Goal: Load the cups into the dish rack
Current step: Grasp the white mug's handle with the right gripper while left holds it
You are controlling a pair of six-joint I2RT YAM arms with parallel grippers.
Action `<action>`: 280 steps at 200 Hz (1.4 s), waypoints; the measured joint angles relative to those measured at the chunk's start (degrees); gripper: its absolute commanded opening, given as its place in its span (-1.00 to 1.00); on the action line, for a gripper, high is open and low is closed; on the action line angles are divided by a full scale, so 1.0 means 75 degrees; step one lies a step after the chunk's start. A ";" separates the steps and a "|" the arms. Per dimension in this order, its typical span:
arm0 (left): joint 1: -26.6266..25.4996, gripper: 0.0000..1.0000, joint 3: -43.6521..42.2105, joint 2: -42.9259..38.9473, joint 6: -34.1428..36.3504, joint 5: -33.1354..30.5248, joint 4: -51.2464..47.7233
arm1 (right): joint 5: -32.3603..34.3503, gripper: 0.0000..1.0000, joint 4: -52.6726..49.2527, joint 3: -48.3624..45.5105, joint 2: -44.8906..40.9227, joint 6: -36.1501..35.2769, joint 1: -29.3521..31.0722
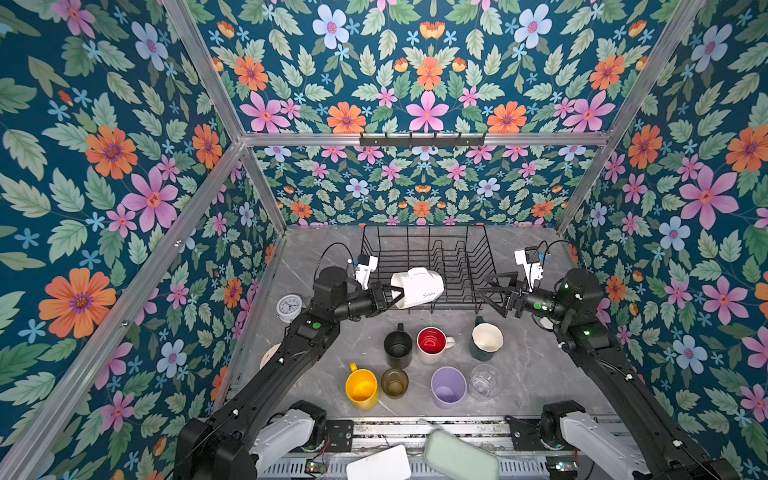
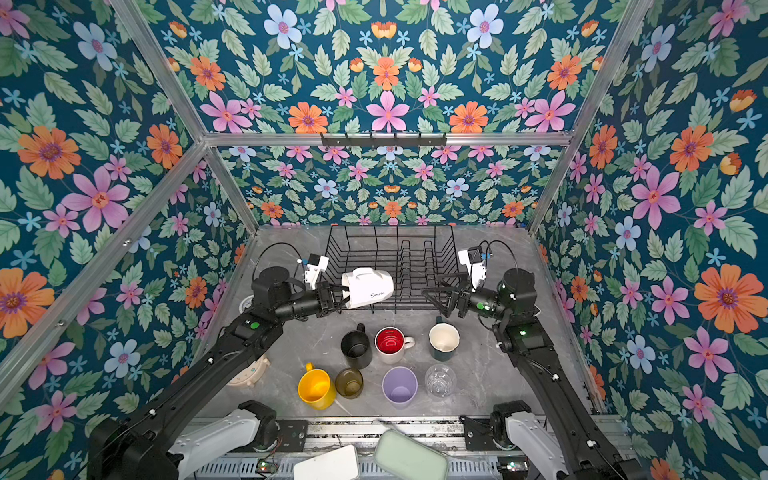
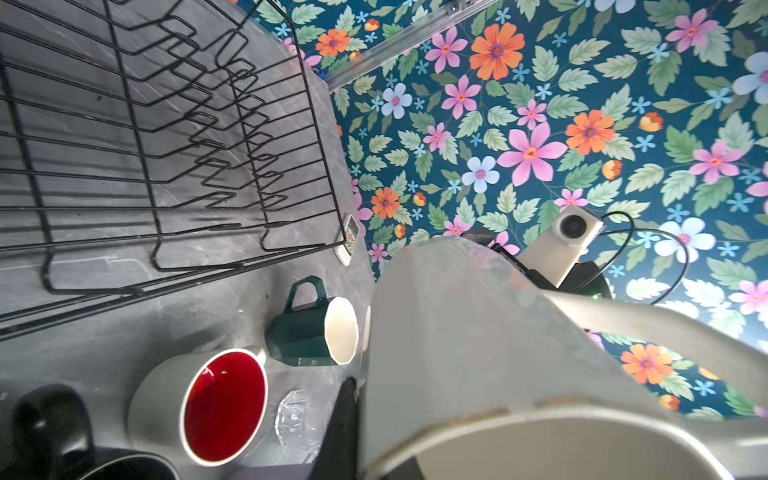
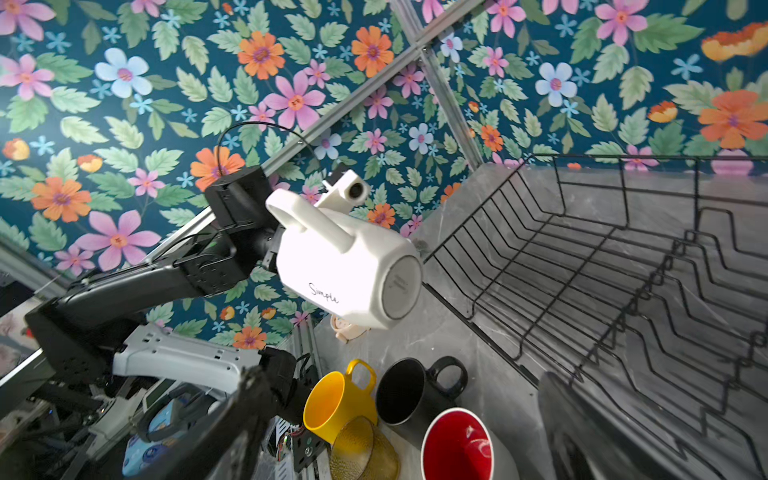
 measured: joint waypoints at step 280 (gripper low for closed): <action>-0.0114 -1.00 -0.0699 0.0551 -0.1970 0.1891 0.2349 | 0.0227 0.97 -0.0029 0.1985 0.3194 -0.2605 0.3118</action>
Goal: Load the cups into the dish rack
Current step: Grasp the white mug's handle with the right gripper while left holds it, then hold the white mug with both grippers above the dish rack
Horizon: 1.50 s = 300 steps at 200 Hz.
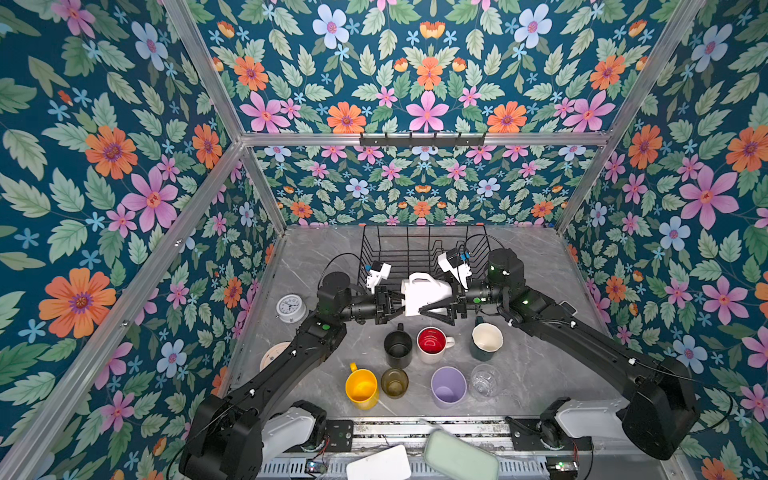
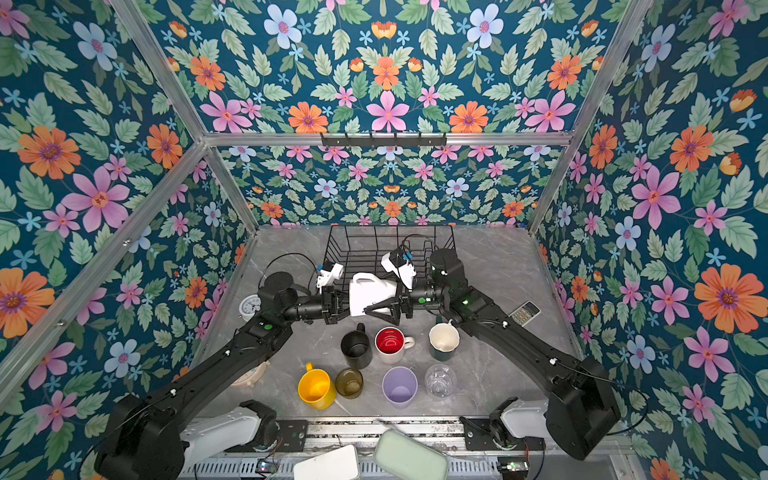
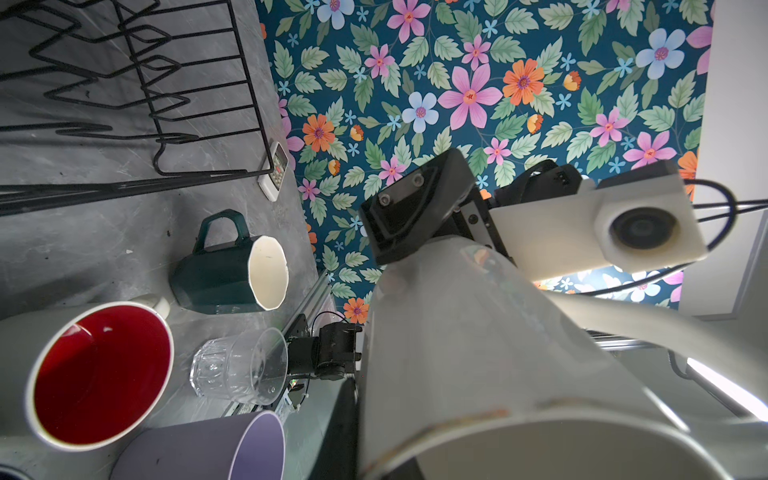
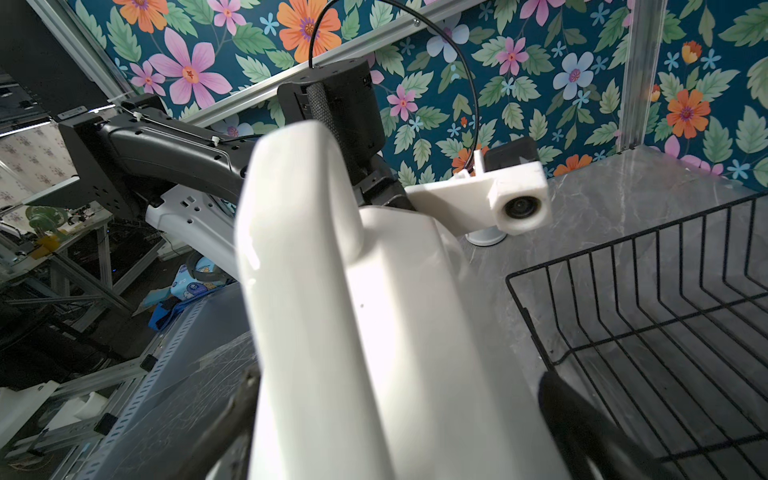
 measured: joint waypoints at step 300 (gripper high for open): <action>-0.0064 -1.00 -0.0443 0.0017 -0.1661 0.0761 0.2057 | -0.0207 0.97 0.0070 -0.0332 -0.0676 -0.0289 0.0195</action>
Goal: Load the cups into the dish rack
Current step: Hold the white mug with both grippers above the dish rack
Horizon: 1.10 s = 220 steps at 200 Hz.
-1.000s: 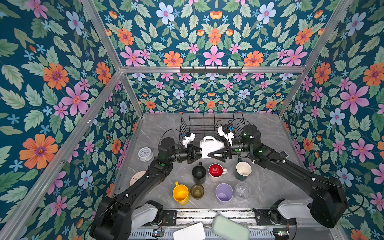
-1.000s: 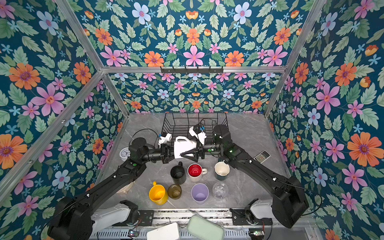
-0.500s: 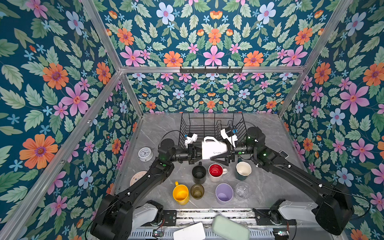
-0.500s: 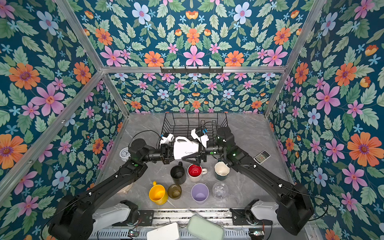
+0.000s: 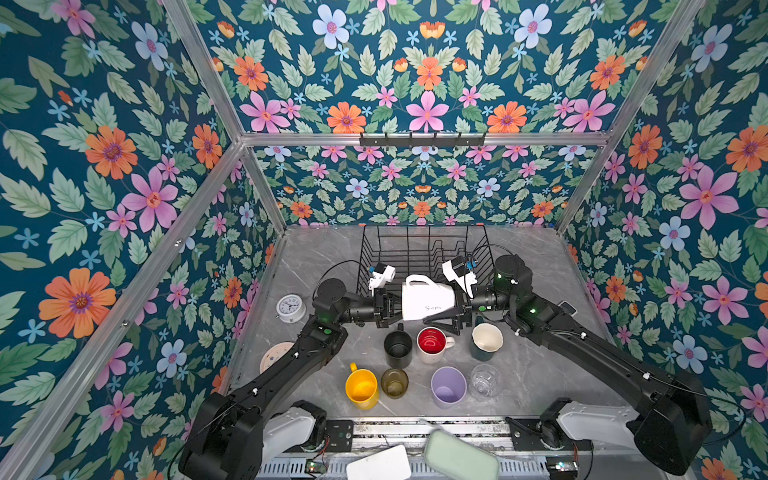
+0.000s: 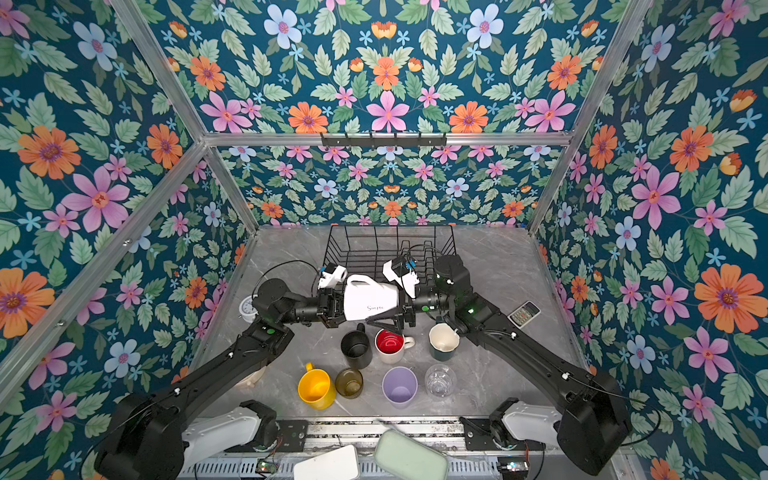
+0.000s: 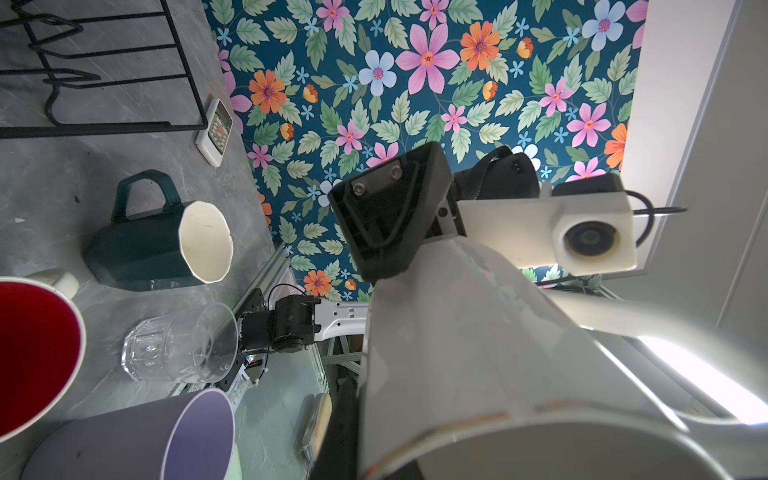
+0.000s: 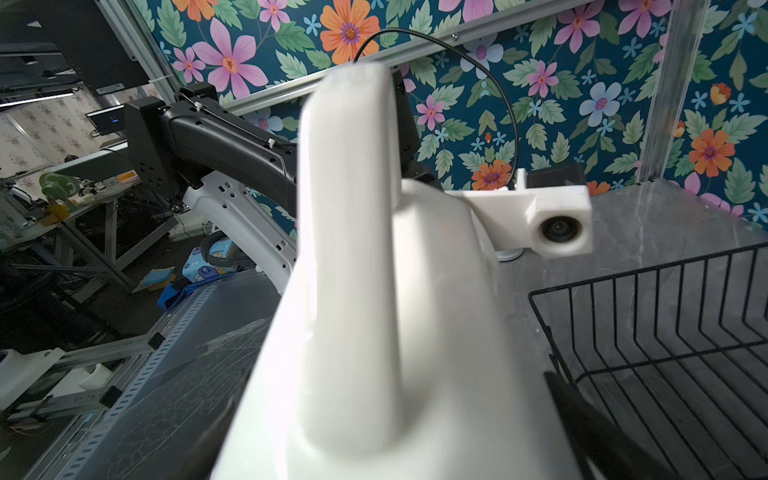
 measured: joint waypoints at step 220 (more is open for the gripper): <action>0.0029 -1.00 -0.0149 0.0149 -0.0309 0.0020 0.0099 | -0.0134 -0.96 0.0423 0.0064 0.0338 0.0283 0.0009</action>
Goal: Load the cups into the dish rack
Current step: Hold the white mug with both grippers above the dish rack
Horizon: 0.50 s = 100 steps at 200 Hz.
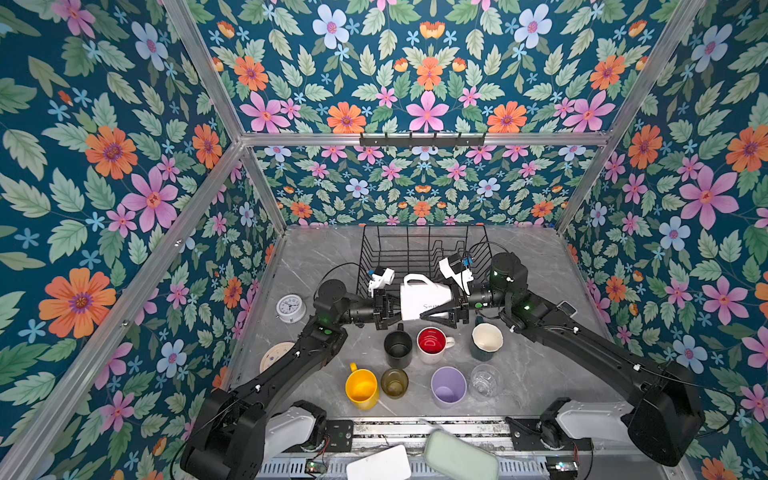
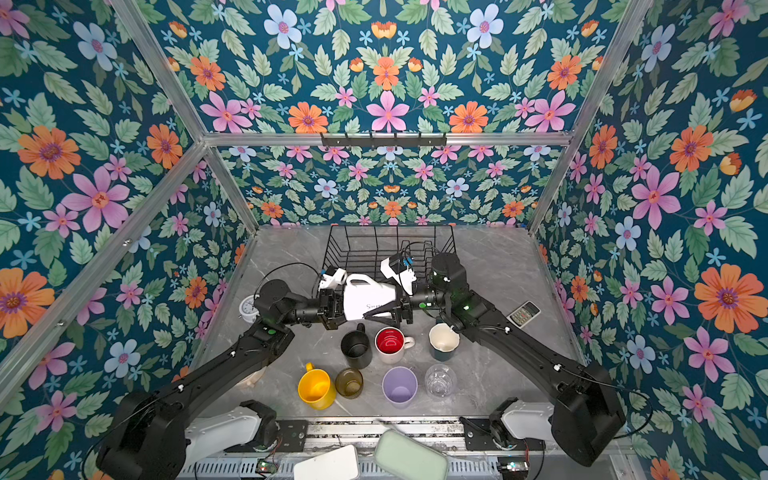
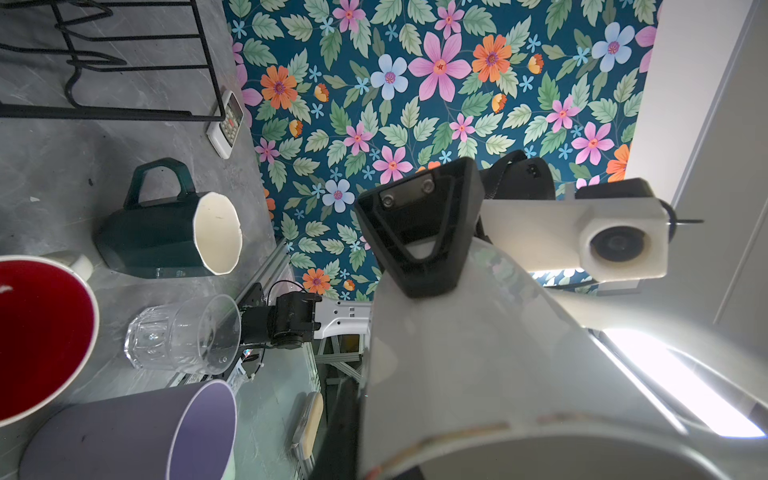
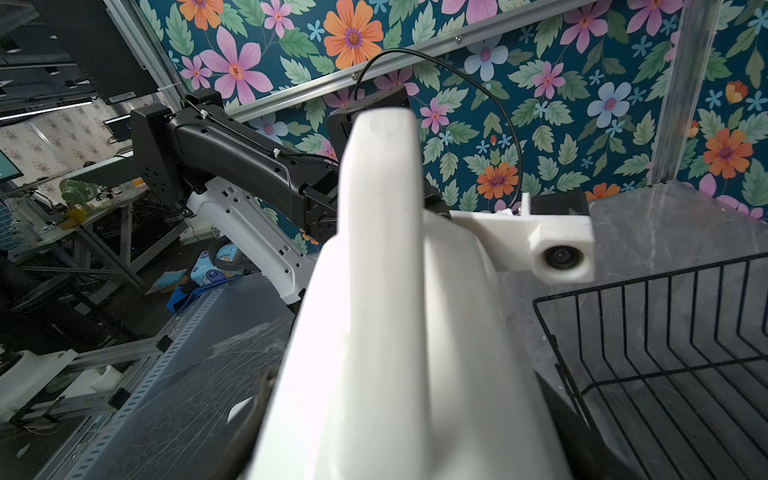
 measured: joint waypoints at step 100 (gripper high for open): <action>0.0000 -0.92 -0.0015 0.0105 -0.0134 0.0006 0.0236 | 0.0122 -1.00 -0.0178 0.0090 -0.0026 0.0003 0.0006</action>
